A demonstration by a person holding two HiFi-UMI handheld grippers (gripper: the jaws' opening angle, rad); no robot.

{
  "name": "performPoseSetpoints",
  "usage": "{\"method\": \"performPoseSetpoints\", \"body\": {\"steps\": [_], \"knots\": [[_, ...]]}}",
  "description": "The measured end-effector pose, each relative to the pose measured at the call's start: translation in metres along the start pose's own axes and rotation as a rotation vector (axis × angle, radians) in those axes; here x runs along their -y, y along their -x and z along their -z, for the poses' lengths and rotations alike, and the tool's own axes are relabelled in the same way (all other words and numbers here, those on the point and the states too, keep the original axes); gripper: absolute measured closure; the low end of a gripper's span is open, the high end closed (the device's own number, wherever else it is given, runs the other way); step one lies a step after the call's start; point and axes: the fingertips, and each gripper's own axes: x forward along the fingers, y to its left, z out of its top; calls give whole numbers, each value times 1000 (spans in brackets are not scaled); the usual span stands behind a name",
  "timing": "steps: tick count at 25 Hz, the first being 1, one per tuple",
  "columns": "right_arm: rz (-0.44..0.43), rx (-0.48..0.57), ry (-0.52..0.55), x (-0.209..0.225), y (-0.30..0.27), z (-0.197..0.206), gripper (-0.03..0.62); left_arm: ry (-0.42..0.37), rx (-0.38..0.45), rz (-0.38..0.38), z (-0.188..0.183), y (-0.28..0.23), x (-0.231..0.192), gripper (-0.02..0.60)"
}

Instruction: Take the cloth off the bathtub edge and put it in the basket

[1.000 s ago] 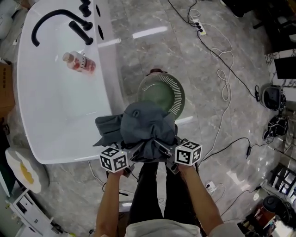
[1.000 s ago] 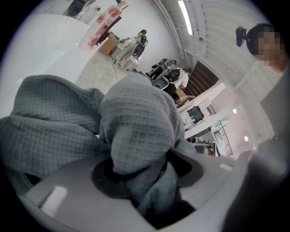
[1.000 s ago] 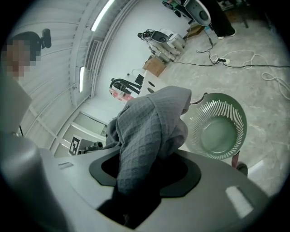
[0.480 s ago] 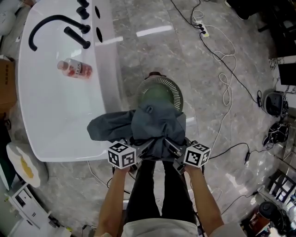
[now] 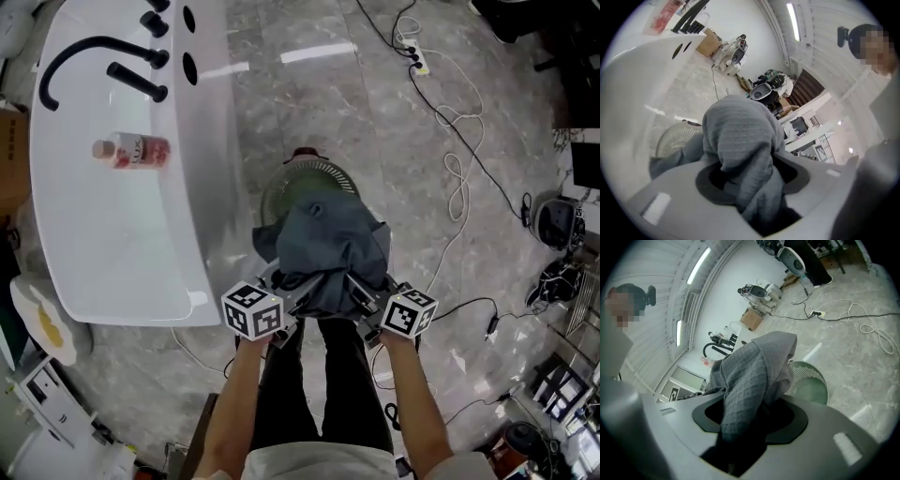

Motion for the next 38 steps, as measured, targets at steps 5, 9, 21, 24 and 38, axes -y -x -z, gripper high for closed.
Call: {"method": "performPoseSetpoints", "body": {"steps": [5, 9, 21, 24, 38], "knots": [[8, -6, -5, 16, -12, -16, 388, 42, 36, -33, -13, -16, -10, 322], [12, -71, 14, 29, -30, -16, 389, 110, 54, -76, -9, -22, -31, 322], [164, -286, 261, 69, -91, -8, 410, 75, 13, -276, -1, -35, -113, 334], [217, -332, 309, 82, -105, -3, 424, 90, -1, -352, 6, -42, -131, 341], [350, -429, 304, 152, -132, 29, 430, 86, -118, -426, 46, -81, -189, 350]]}}
